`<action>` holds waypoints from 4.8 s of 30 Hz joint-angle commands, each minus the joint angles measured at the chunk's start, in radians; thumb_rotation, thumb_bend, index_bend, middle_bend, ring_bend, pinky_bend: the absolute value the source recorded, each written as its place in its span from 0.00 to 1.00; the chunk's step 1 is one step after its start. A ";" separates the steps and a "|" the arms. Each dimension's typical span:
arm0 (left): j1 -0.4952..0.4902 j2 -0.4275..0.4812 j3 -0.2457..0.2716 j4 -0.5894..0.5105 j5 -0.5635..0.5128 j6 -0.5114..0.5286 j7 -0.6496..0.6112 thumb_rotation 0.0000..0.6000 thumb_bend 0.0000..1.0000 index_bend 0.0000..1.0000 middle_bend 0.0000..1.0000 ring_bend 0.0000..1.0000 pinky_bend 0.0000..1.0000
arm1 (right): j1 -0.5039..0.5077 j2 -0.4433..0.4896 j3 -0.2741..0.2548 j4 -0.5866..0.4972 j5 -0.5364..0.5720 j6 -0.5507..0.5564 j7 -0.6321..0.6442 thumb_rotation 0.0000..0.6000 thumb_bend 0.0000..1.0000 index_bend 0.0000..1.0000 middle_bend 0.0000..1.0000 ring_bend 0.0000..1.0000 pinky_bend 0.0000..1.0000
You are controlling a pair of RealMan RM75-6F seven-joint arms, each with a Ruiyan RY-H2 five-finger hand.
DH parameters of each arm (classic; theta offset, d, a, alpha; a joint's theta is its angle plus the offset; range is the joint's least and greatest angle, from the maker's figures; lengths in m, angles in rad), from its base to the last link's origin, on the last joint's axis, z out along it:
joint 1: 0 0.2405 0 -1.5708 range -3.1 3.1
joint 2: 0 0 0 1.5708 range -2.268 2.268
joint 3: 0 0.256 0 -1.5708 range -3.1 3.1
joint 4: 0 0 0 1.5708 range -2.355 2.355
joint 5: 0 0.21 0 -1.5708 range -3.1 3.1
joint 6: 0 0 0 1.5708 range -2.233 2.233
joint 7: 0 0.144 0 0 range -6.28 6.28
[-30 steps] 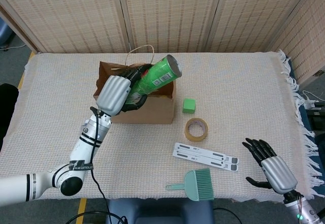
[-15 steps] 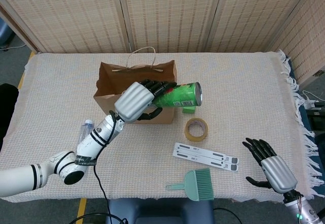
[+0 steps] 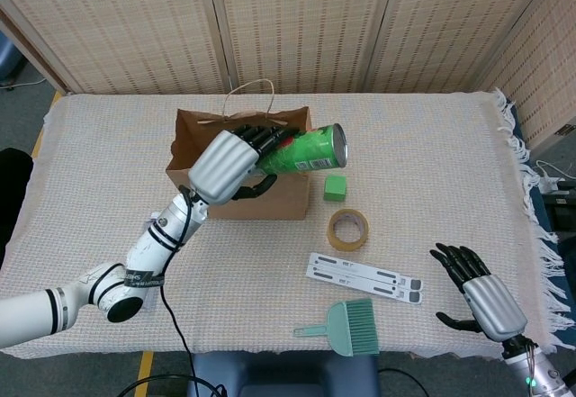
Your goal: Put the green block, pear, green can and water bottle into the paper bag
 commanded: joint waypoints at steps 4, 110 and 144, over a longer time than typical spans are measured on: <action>0.016 -0.007 -0.039 -0.014 -0.017 0.062 -0.032 1.00 0.58 0.64 0.68 0.64 0.74 | 0.000 -0.001 -0.001 -0.001 -0.002 -0.001 -0.004 1.00 0.07 0.00 0.00 0.00 0.02; 0.317 0.199 0.564 0.474 0.825 0.116 0.115 1.00 0.38 0.00 0.00 0.00 0.08 | 0.016 0.002 -0.011 -0.036 0.011 -0.054 -0.049 1.00 0.07 0.00 0.00 0.00 0.01; 0.189 -0.012 0.757 0.855 0.966 0.050 0.072 1.00 0.39 0.00 0.00 0.00 0.01 | 0.028 0.015 -0.009 -0.062 0.047 -0.099 -0.058 1.00 0.07 0.00 0.00 0.00 0.01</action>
